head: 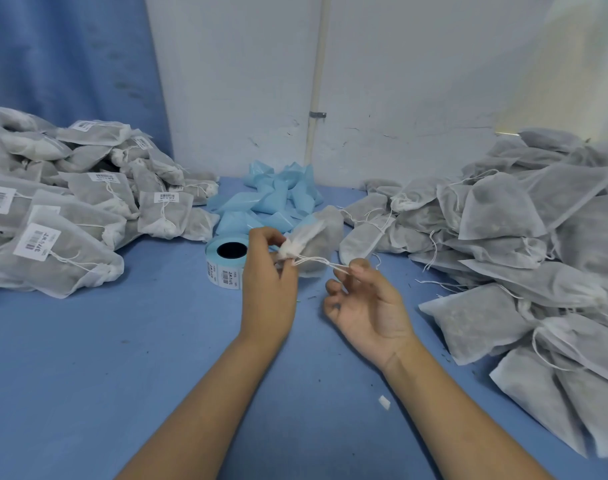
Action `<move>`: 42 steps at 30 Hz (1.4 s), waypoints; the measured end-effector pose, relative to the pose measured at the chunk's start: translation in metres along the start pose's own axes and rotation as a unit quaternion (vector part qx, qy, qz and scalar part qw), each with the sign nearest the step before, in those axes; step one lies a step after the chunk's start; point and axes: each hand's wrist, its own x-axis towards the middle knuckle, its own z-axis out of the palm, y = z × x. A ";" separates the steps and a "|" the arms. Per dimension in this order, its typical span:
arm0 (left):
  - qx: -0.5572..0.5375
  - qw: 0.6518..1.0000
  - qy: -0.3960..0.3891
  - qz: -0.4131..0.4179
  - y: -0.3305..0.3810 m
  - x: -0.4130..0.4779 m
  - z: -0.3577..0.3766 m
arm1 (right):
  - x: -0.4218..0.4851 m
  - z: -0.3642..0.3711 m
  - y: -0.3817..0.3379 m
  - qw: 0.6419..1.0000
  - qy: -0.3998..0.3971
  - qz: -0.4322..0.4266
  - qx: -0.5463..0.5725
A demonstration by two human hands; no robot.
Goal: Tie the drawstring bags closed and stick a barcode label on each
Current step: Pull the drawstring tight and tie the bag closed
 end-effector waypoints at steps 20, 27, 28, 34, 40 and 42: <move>-0.329 0.907 -0.035 -0.260 0.013 0.013 0.001 | 0.007 -0.004 0.016 0.939 0.224 -0.166 -0.203; -0.171 0.961 -0.067 -0.205 0.007 -0.005 0.016 | 0.007 -0.005 0.016 0.934 0.234 -0.179 -0.201; -0.145 0.967 -0.061 -0.199 0.007 -0.006 0.019 | 0.006 -0.004 0.016 0.932 0.232 -0.181 -0.210; -0.242 0.928 0.014 -0.282 0.007 -0.003 0.020 | 0.005 0.001 0.018 0.944 0.198 -0.168 -0.203; -0.308 0.892 0.023 -0.331 0.012 0.005 0.011 | 0.004 0.004 0.019 0.968 0.148 -0.127 -0.158; -0.303 0.897 0.024 -0.321 0.013 0.006 0.011 | 0.004 0.004 0.019 0.970 0.150 -0.112 -0.158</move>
